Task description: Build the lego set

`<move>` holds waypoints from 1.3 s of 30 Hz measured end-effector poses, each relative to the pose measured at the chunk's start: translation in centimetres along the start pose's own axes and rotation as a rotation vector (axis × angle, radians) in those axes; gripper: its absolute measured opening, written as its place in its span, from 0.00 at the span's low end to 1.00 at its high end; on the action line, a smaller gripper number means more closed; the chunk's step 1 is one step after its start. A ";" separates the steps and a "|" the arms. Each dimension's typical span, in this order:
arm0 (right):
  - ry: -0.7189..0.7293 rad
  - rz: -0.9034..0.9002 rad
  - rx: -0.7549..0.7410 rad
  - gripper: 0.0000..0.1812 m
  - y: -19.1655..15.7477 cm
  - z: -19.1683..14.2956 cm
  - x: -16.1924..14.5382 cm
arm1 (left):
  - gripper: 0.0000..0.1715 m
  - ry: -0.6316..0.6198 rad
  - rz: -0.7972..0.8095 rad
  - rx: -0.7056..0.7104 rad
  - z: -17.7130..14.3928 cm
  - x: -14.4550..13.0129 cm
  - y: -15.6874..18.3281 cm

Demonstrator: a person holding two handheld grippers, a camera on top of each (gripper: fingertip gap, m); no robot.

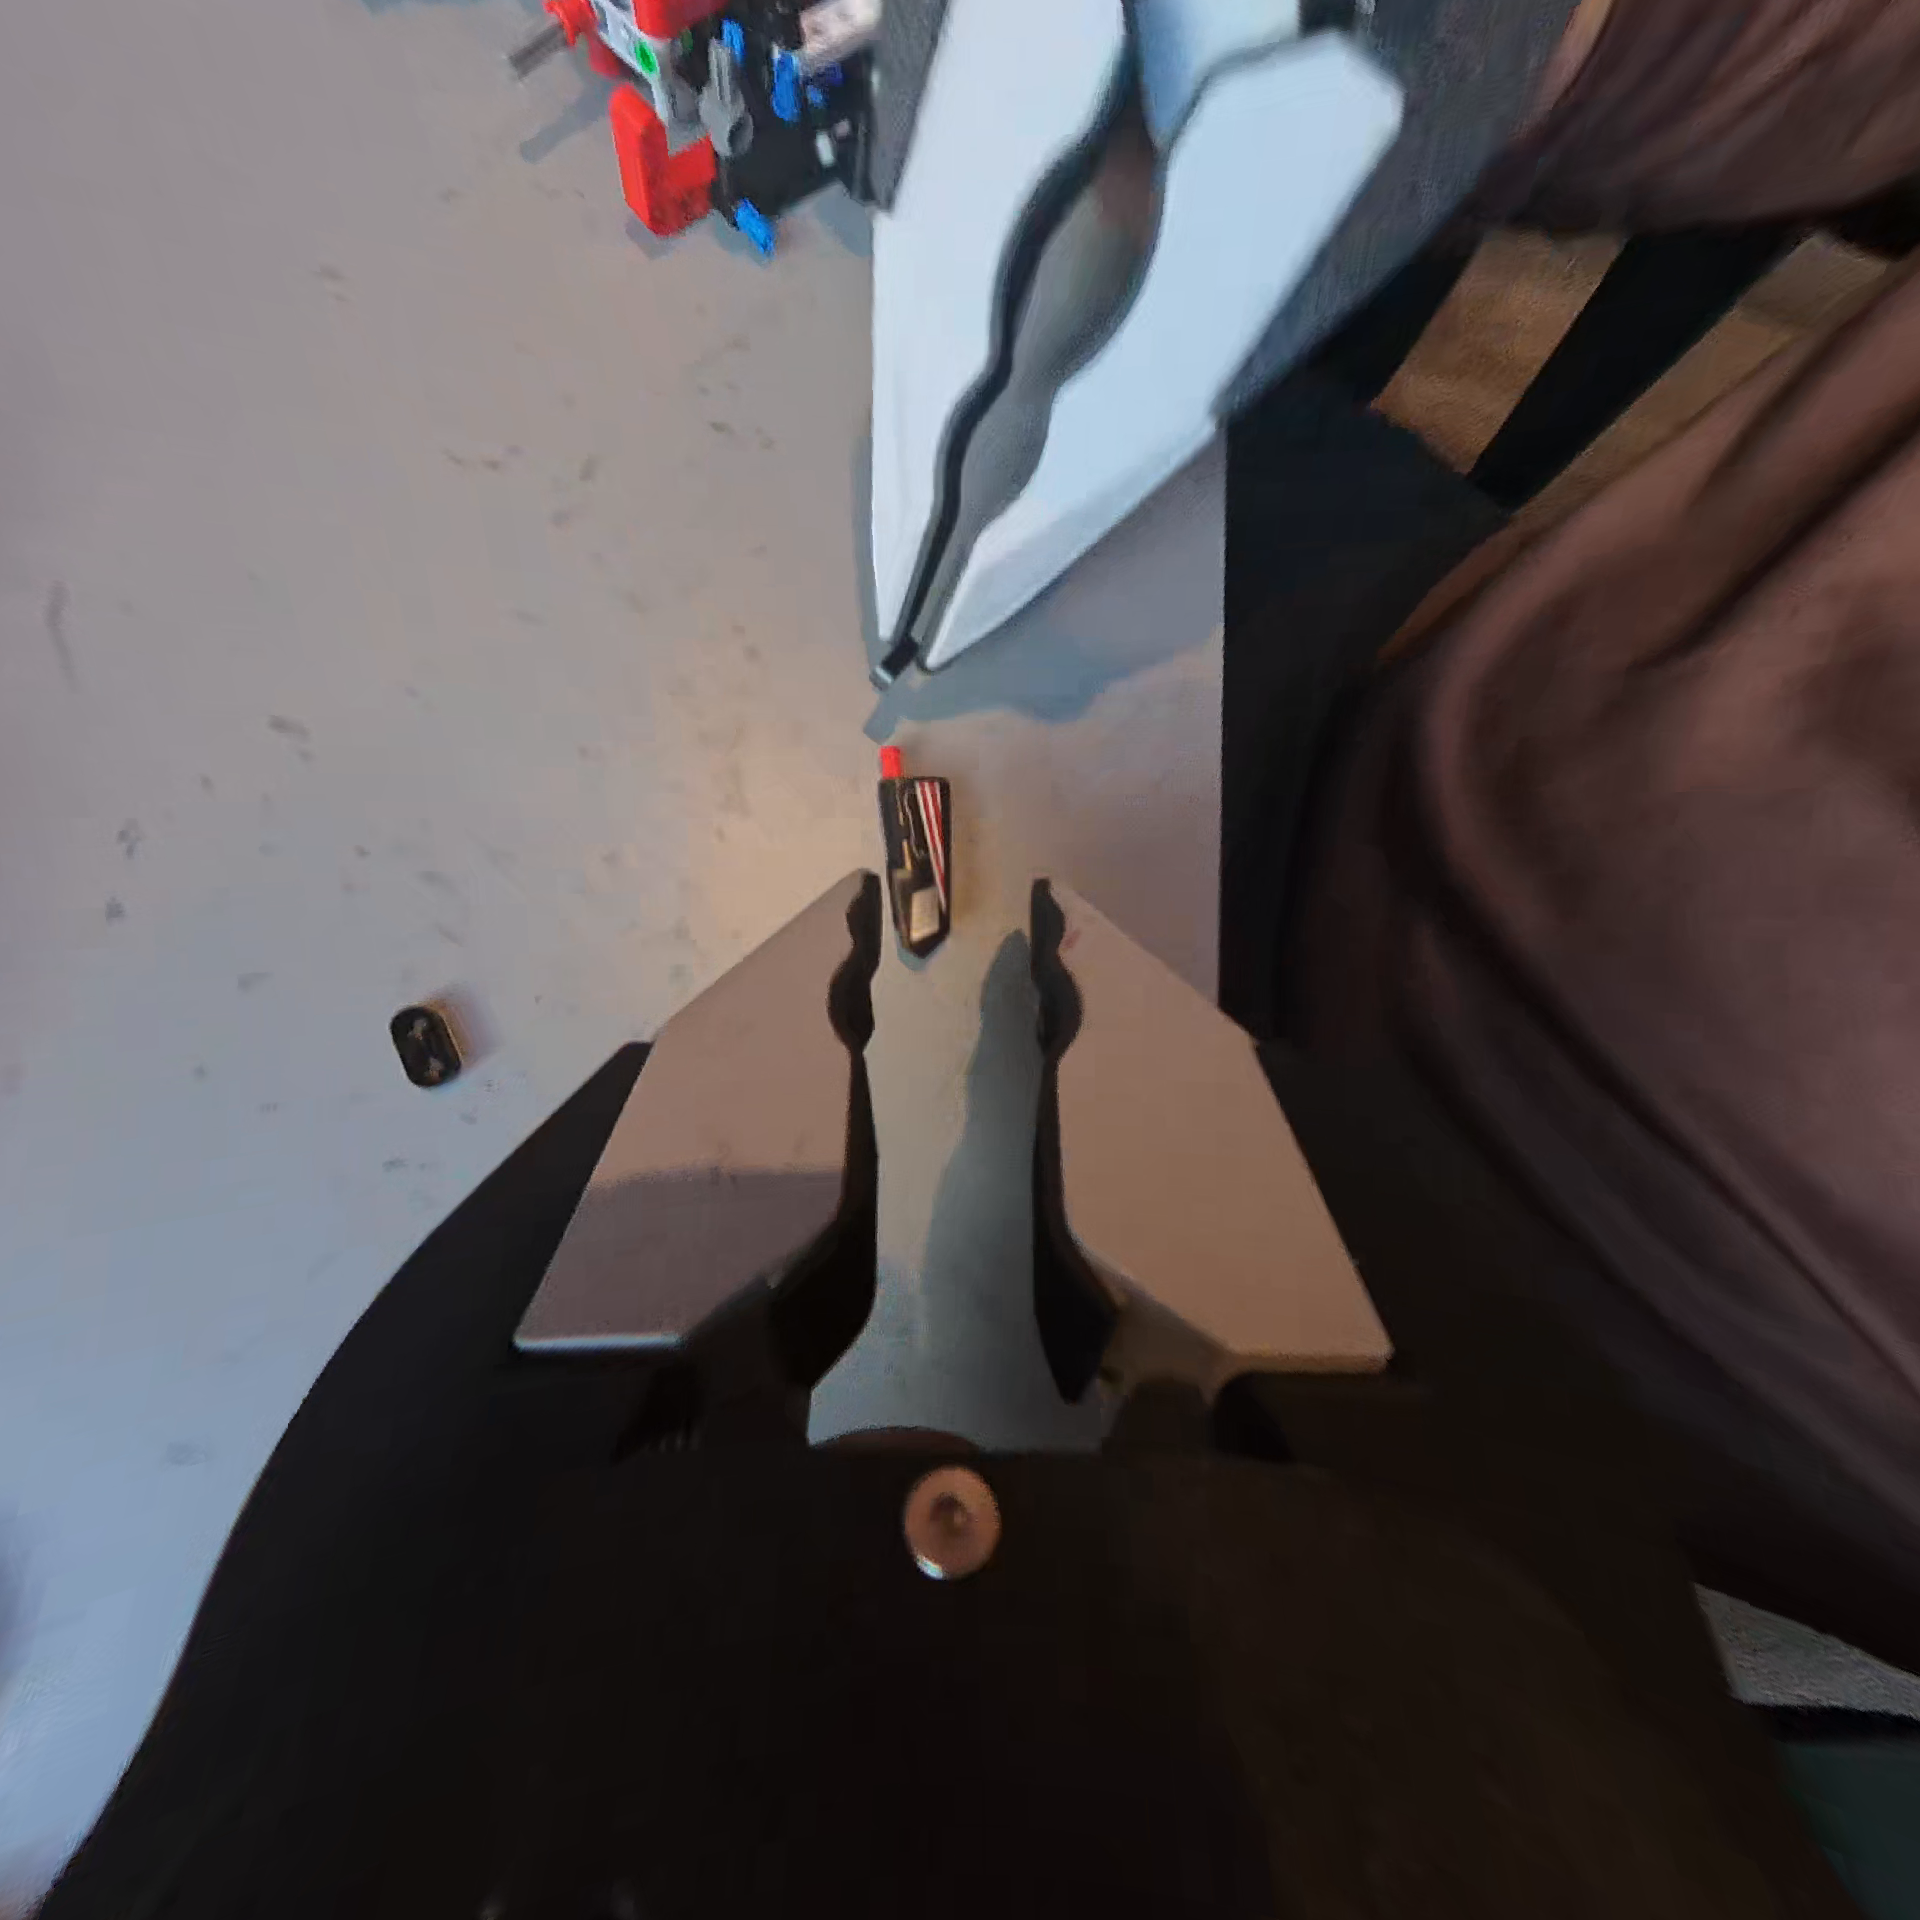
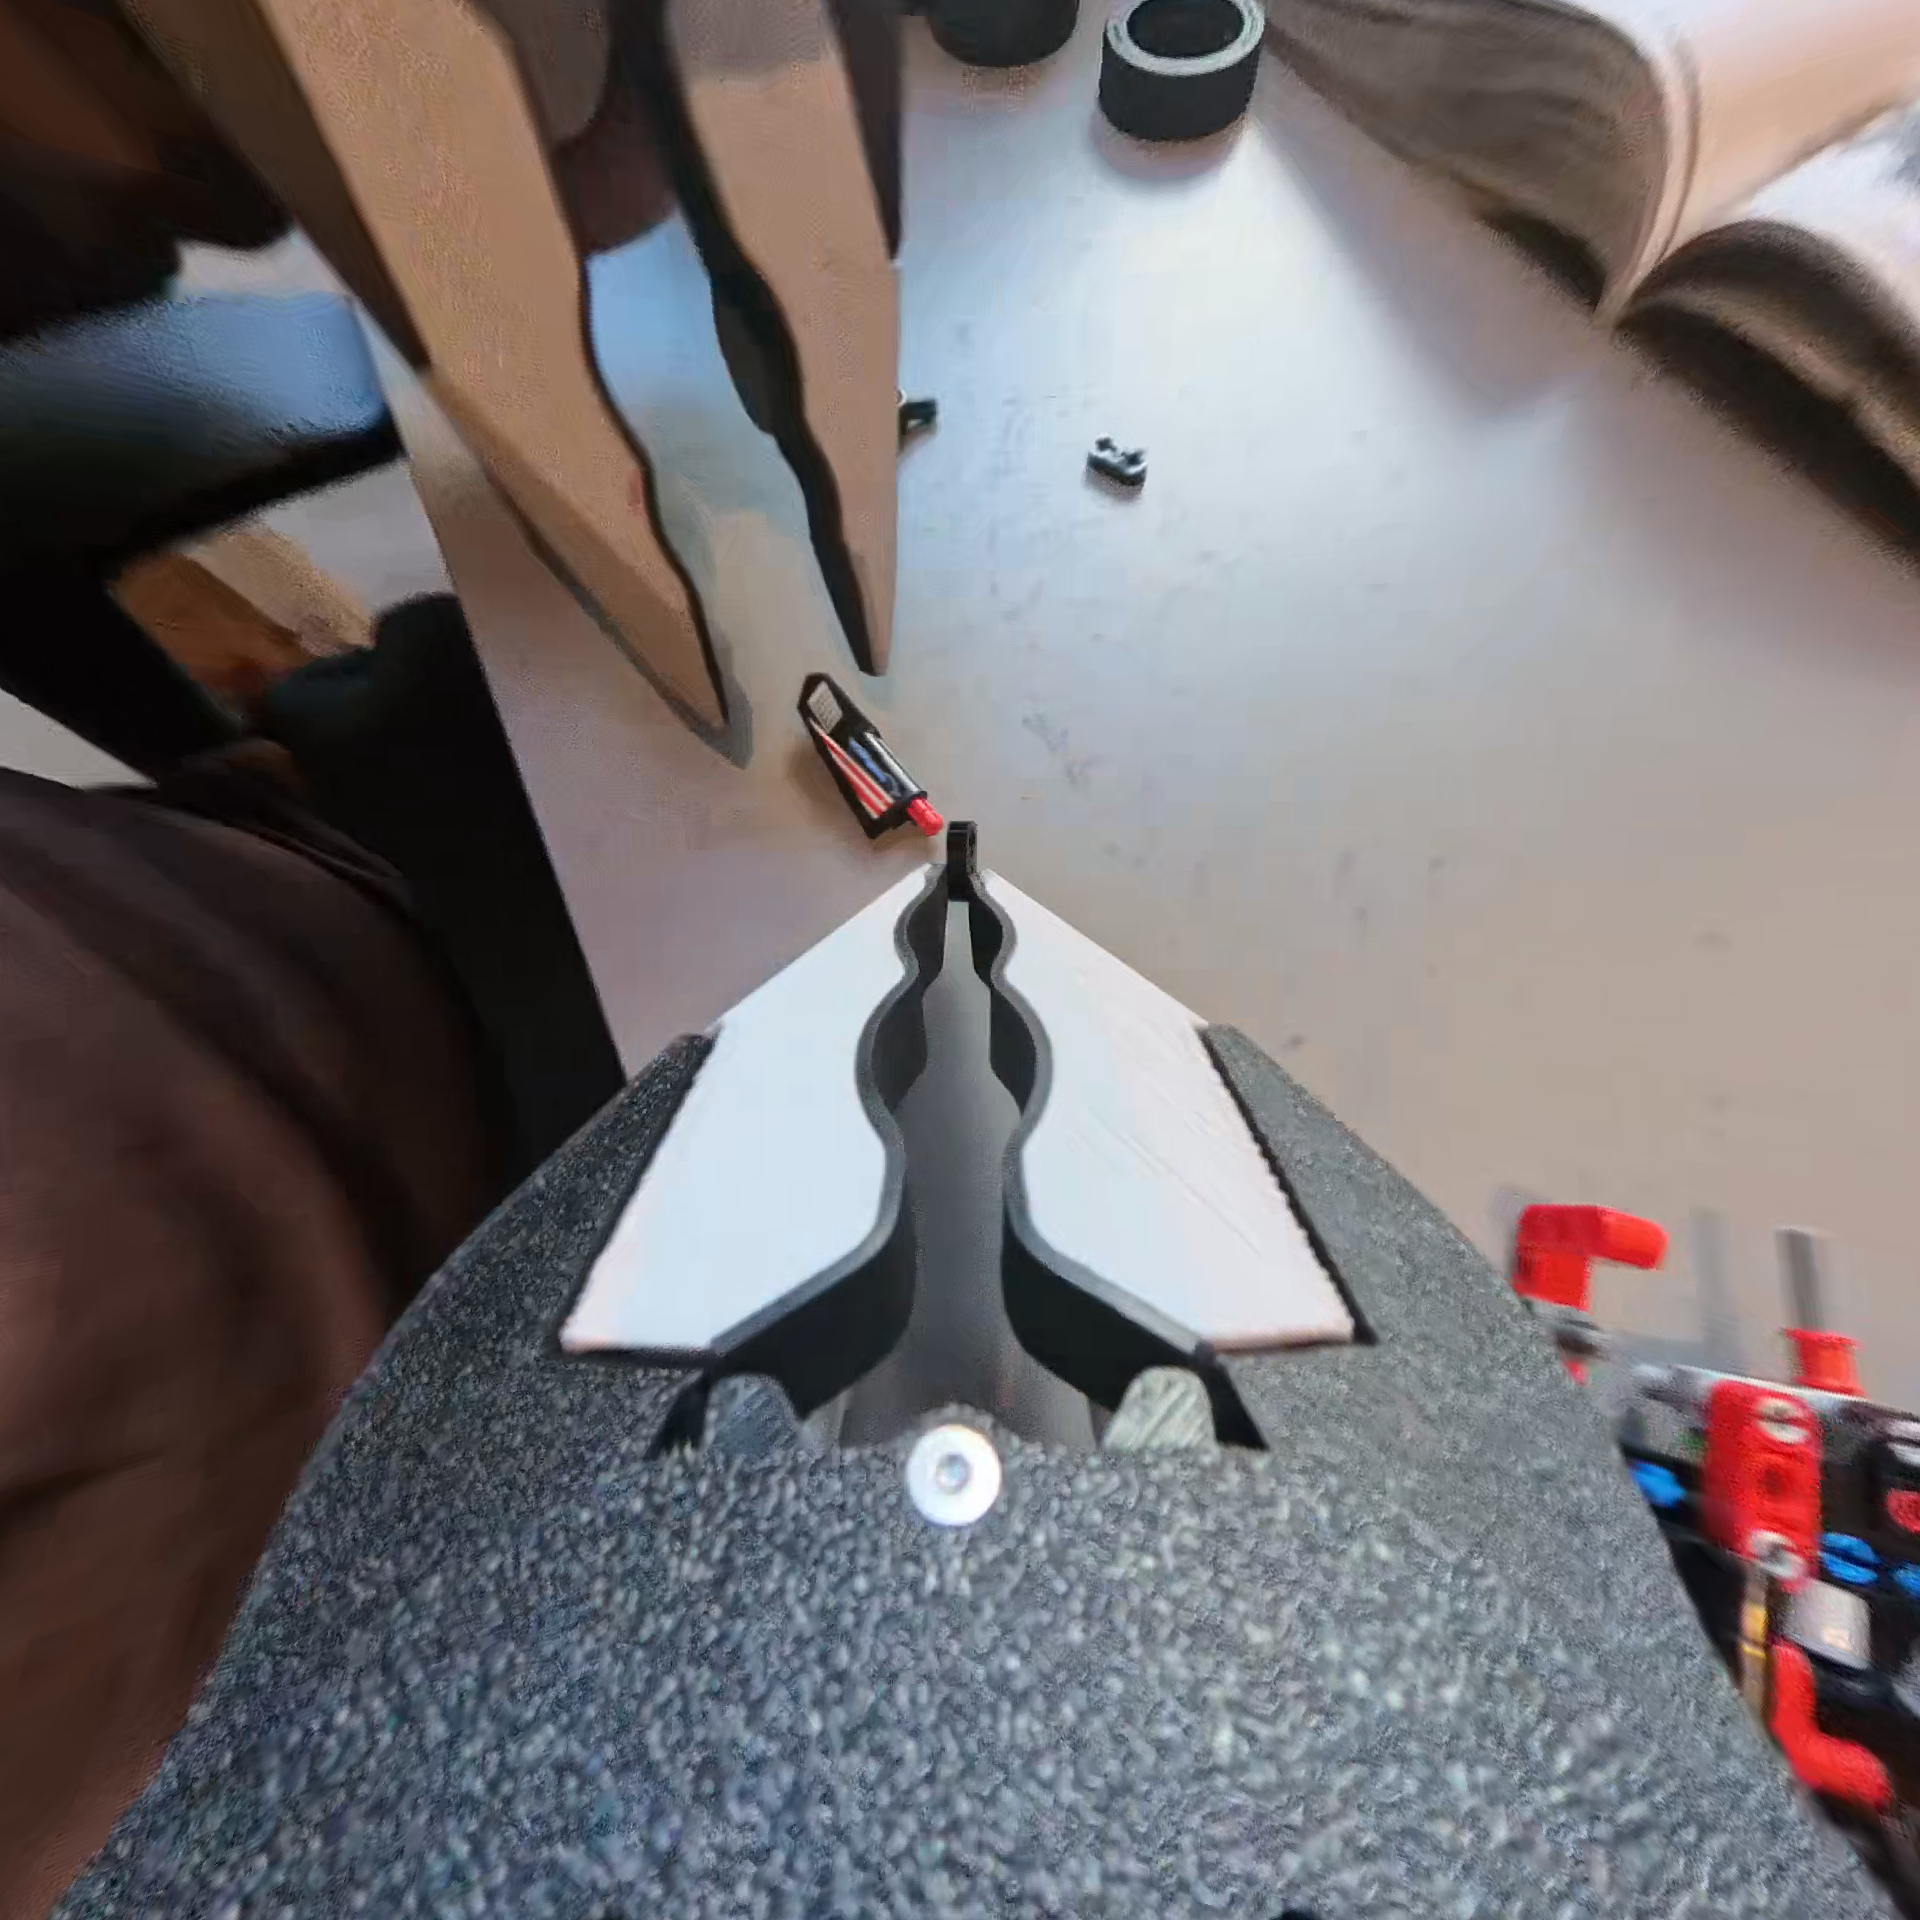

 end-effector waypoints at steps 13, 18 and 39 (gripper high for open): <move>-0.144 0.531 0.183 0.02 1.7 -0.7 -0.9 | 0.06 -0.024 0.129 0.088 1.6 -0.6 0.1; -0.166 0.485 0.122 0.06 1.9 -0.7 -0.1 | 0.06 0.006 0.073 0.091 1.0 -1.3 0.7; -0.078 -0.092 -0.027 0.12 -3.4 -0.9 1.9 | 0.06 0.097 -0.050 0.054 0.6 -2.2 0.9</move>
Point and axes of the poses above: each gripper's, where its closed fingertips meet, z out along the fingers, x out of its top, y = z × x across the jaws, the point moved 10 cm from there along -z, back along the fingers, and after that the axes turned 15 degrees about y, right-handed, at the moved point
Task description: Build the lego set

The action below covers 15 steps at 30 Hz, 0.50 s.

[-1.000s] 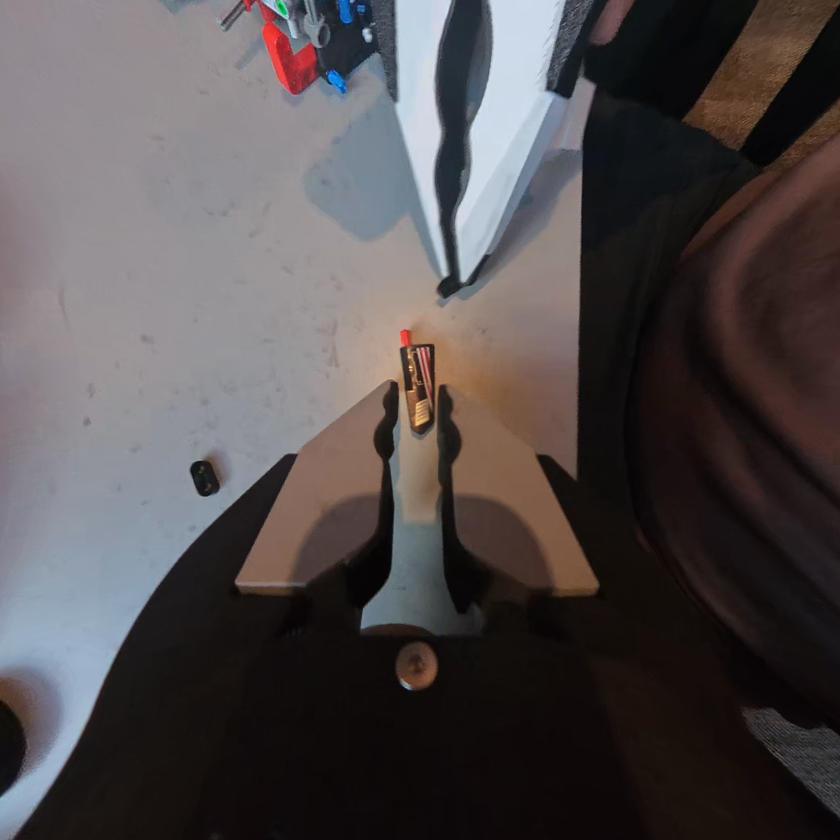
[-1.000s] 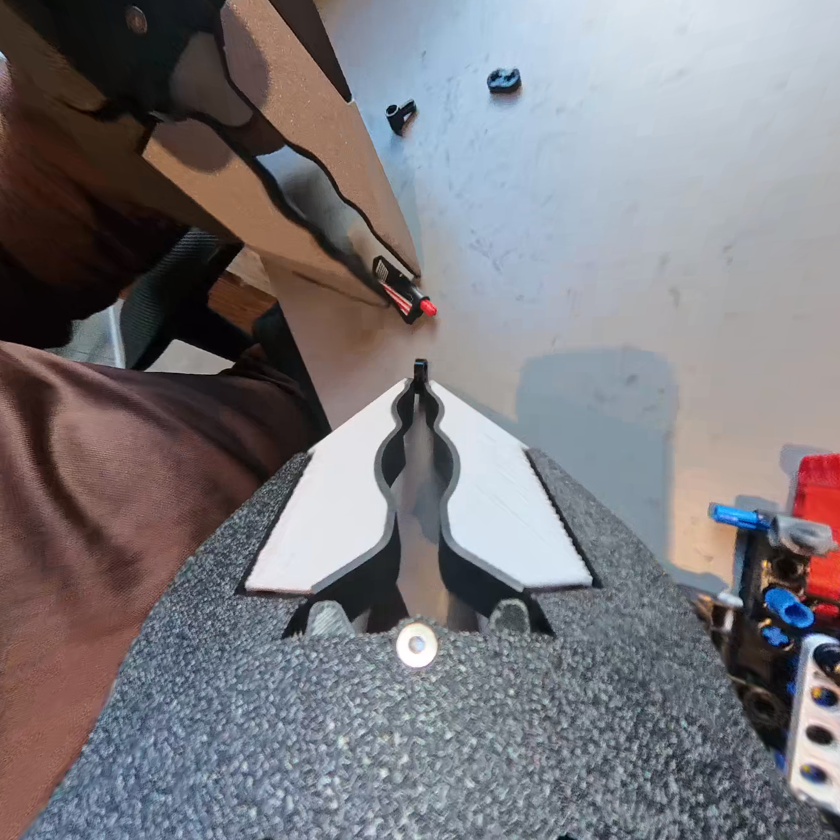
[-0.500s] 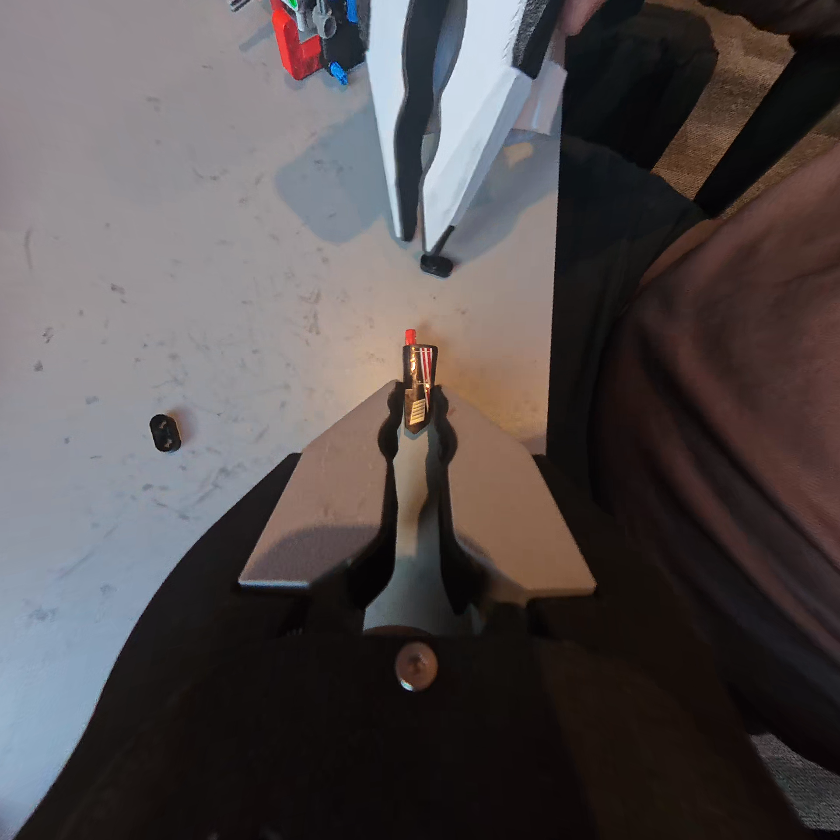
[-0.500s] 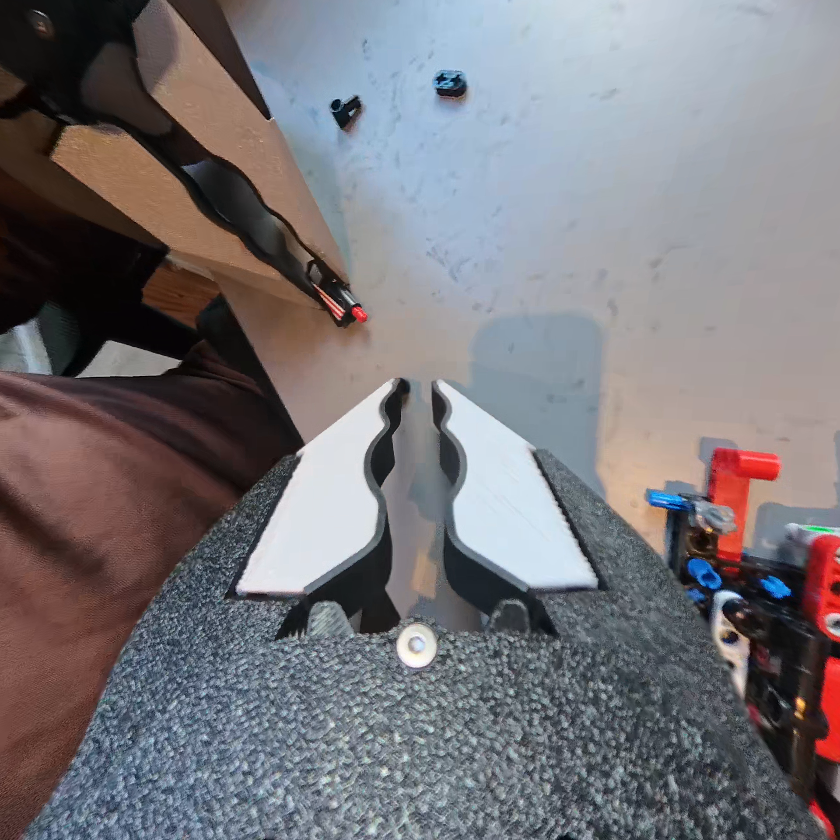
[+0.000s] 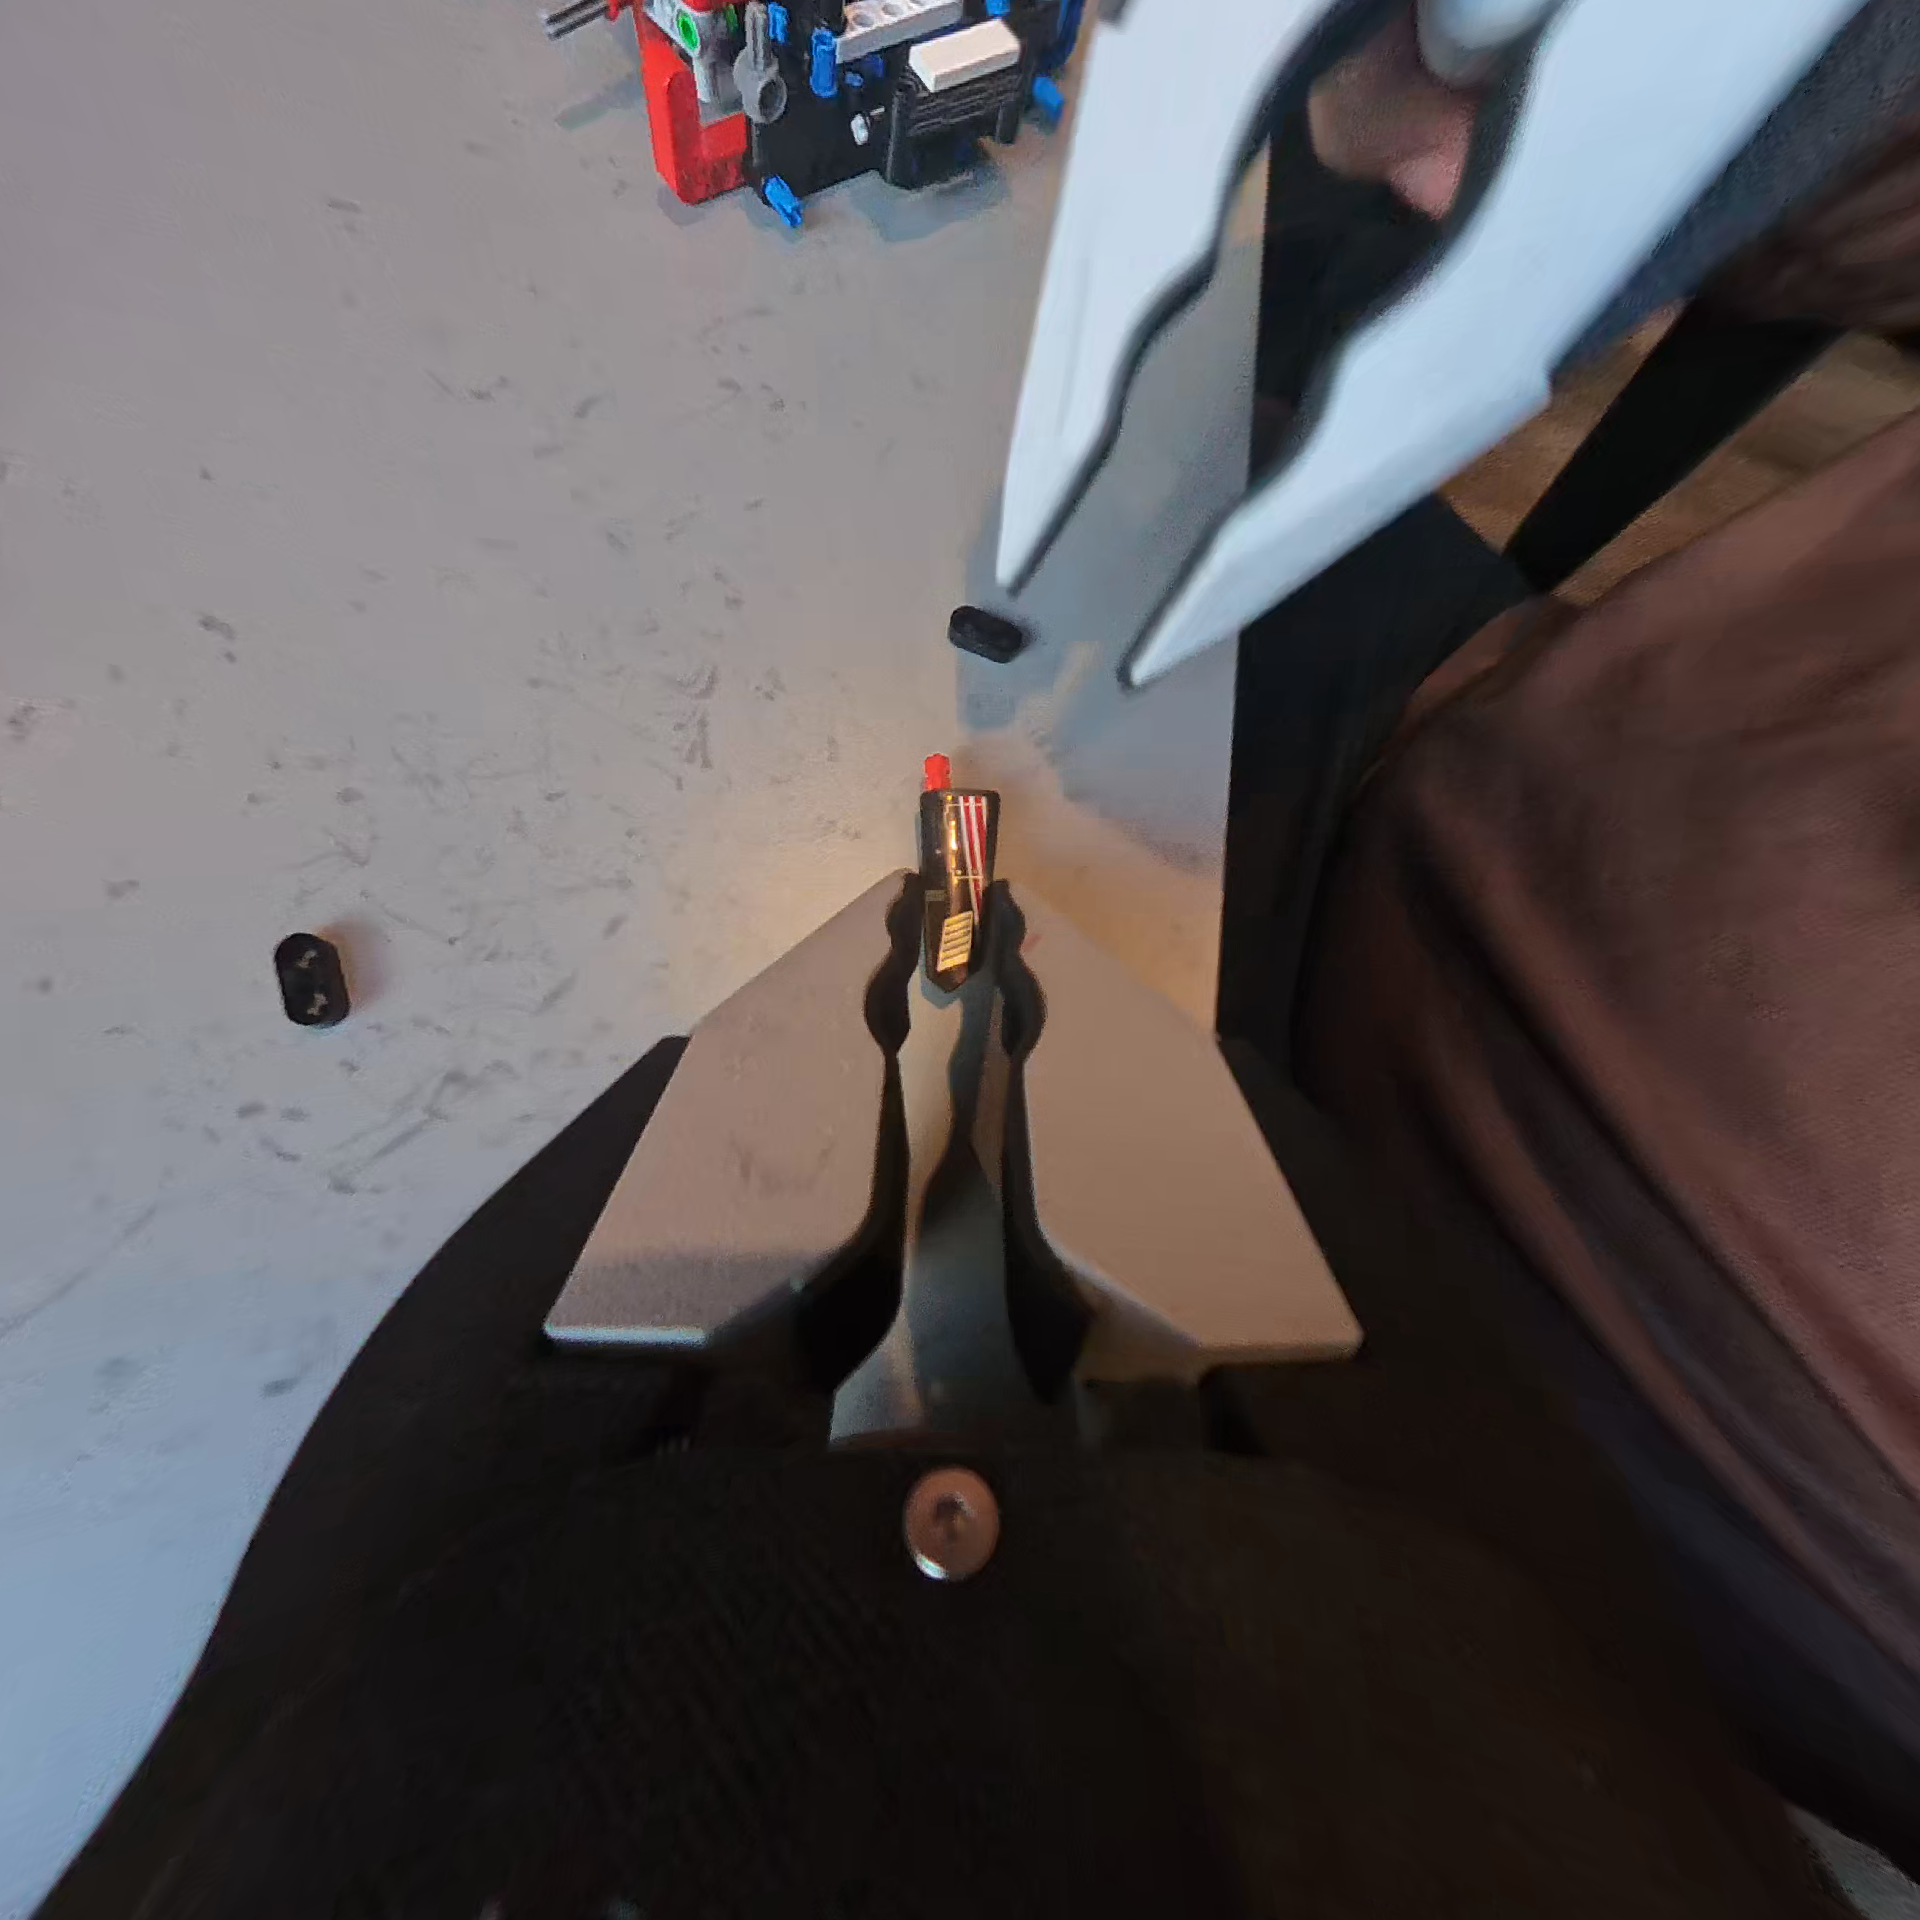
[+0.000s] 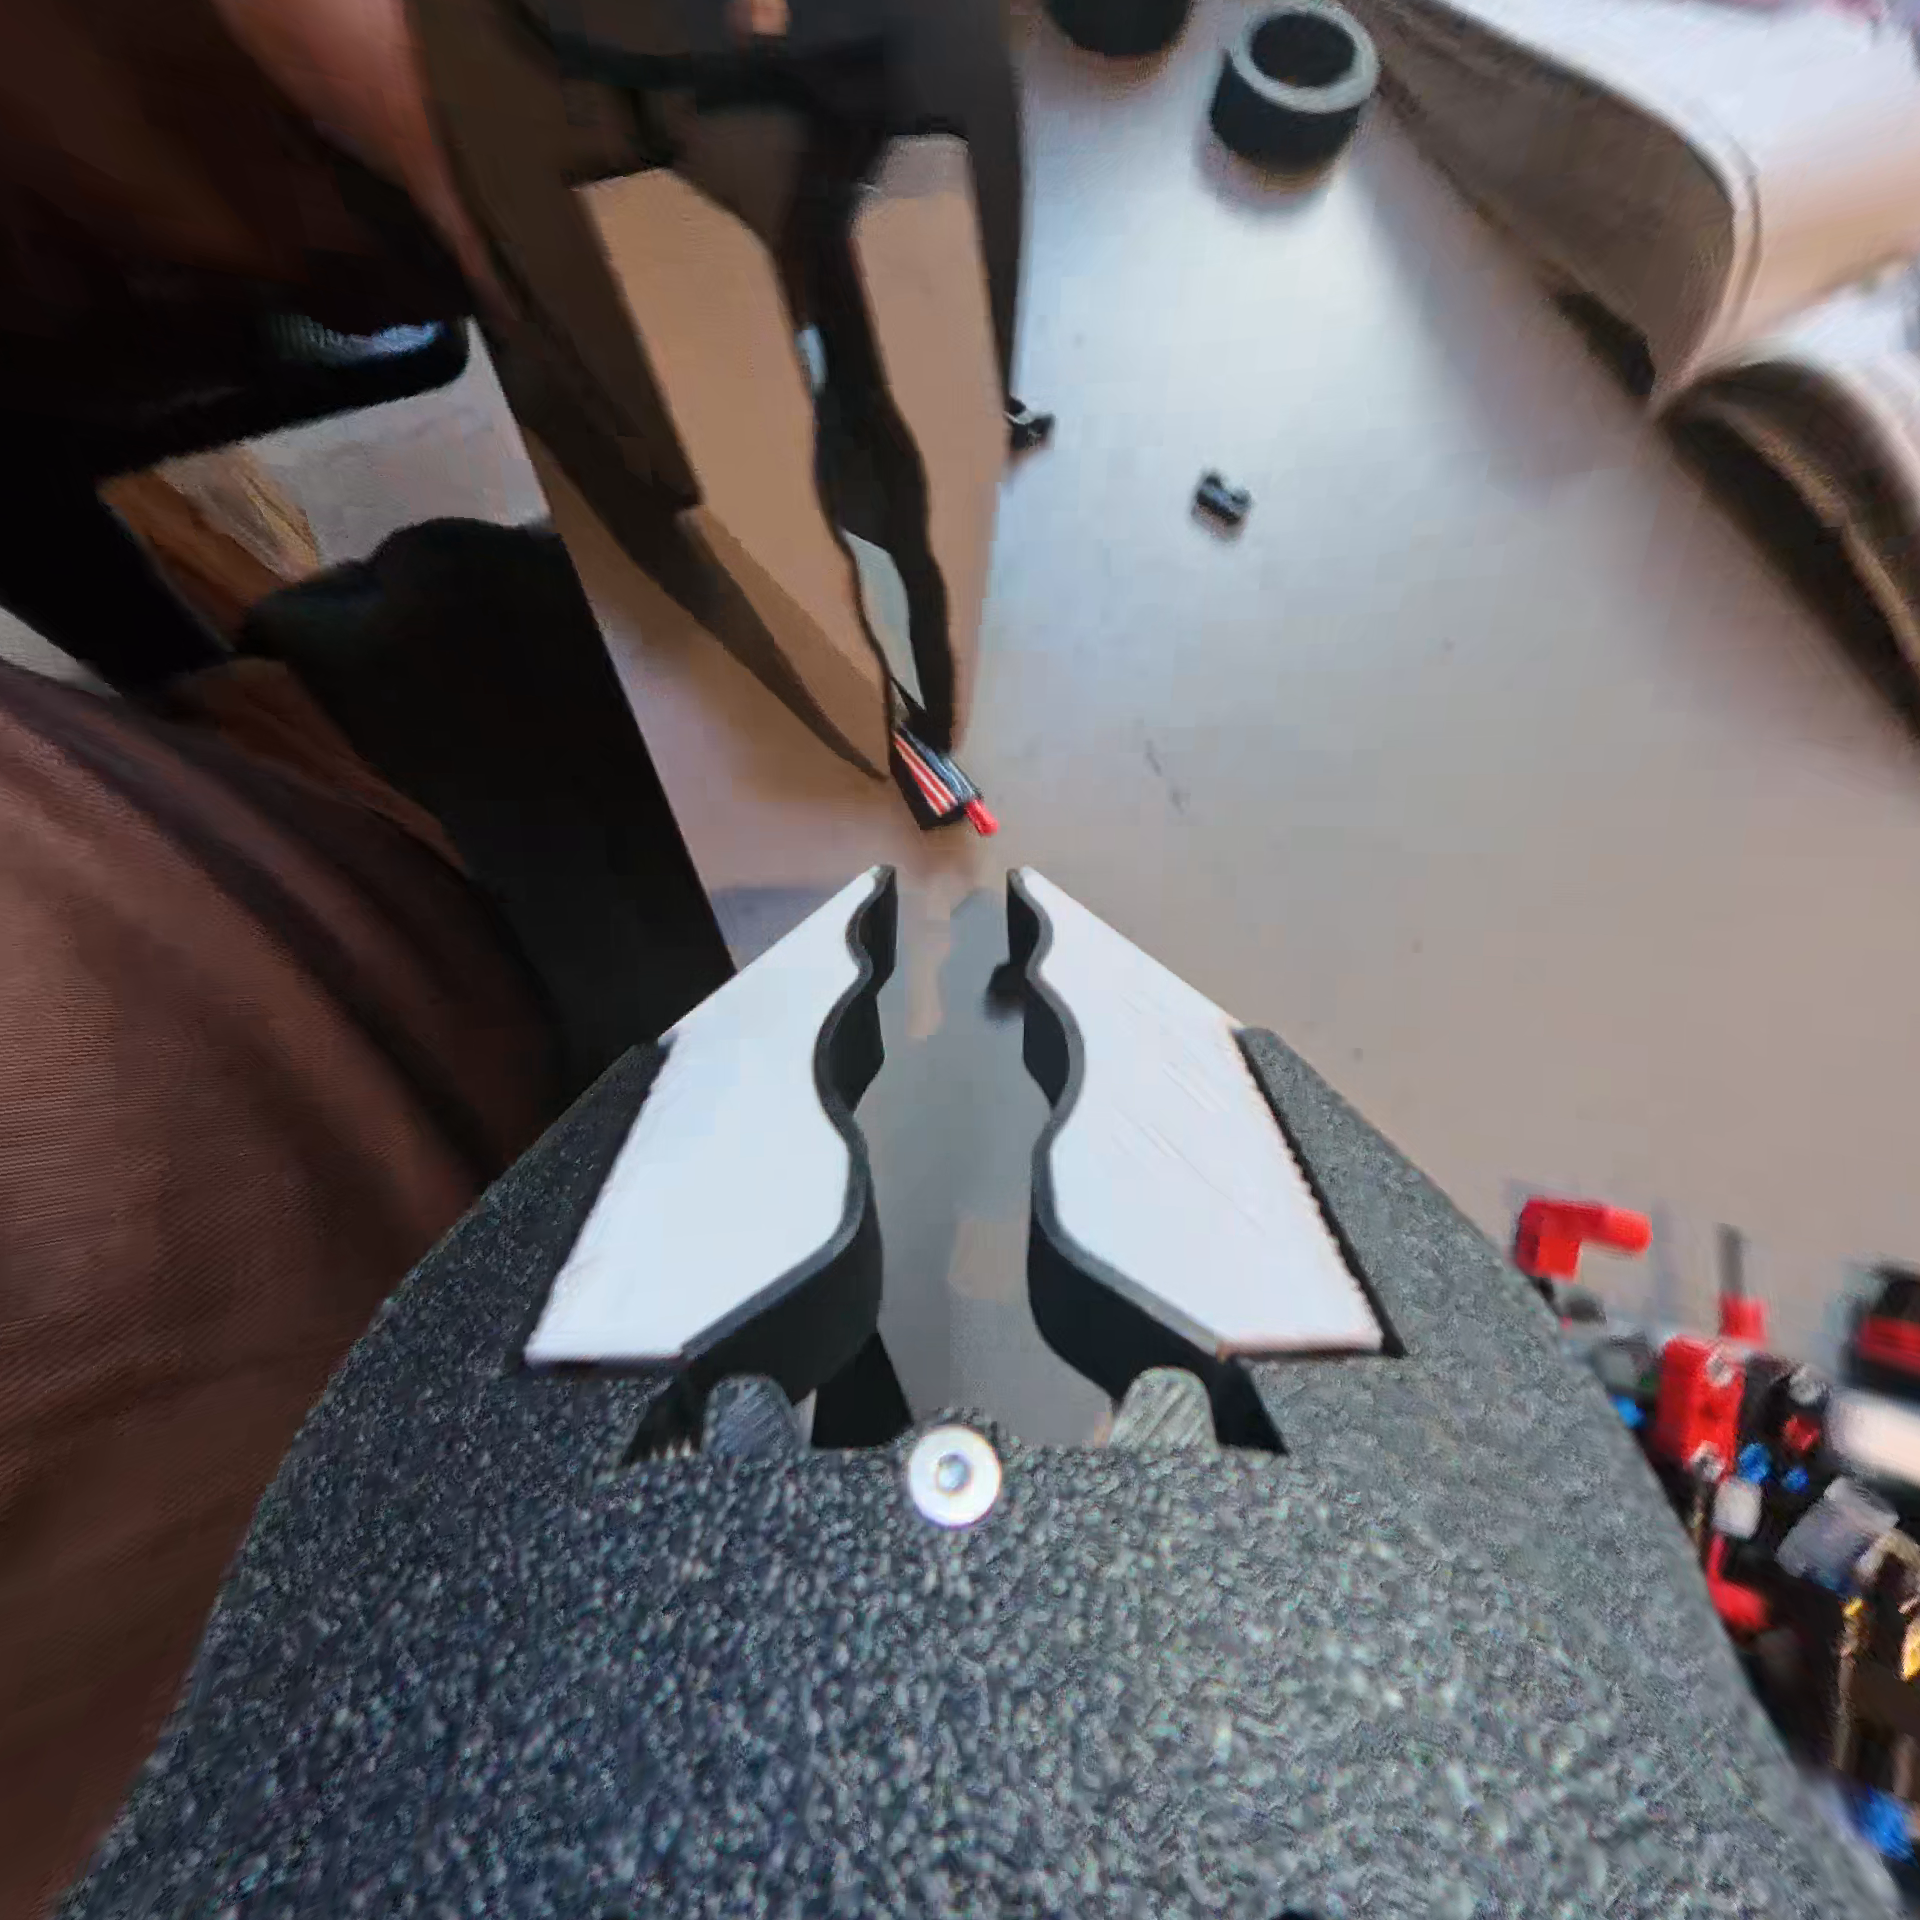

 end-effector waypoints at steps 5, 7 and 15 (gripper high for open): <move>-0.088 -0.449 -0.080 0.12 -2.6 2.8 0.1 | 0.05 0.028 -0.195 -0.057 -0.2 0.1 -0.7; -0.108 -0.587 -0.117 0.12 -3.2 3.4 -0.2 | 0.05 0.030 -0.237 -0.073 -0.5 0.2 -0.9; -0.050 -0.662 -0.192 0.05 -3.5 3.1 -0.2 | 0.06 -0.003 -0.217 -0.087 -0.1 1.8 -0.4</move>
Point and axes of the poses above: each gripper's, where its closed fingertips meet, z out along the fingers, x out of its top, y = z × x across the jaws, the point moved 10 cm from there along -z, back along the fingers, and after that the axes turned 15 degrees about y, right-handed, at the moved point
